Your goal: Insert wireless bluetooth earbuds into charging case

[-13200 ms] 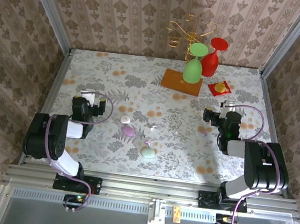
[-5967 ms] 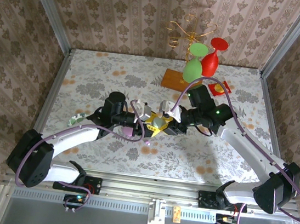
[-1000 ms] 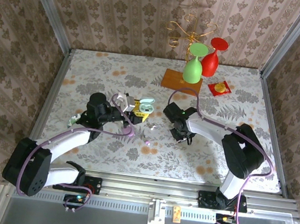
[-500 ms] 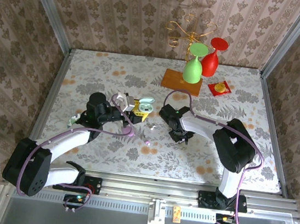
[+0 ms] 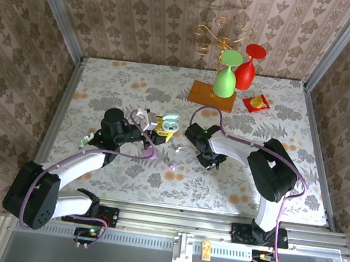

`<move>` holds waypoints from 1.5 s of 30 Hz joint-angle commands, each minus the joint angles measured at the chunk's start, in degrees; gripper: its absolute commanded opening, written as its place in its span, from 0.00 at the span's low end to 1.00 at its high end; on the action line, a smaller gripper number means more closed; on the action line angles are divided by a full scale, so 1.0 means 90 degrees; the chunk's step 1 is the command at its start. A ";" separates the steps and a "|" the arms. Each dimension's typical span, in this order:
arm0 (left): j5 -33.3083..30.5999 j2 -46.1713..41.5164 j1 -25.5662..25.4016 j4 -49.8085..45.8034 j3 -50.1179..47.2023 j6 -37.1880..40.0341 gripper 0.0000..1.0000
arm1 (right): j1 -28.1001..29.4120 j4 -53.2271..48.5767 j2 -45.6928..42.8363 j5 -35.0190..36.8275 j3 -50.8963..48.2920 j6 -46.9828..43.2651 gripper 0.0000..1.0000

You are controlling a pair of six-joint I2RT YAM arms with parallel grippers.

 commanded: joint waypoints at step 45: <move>-0.0075 -0.0266 0.0037 -0.0064 -0.0129 0.0131 0.24 | -0.1467 0.1600 -0.0584 -0.5774 -0.0858 0.0735 0.23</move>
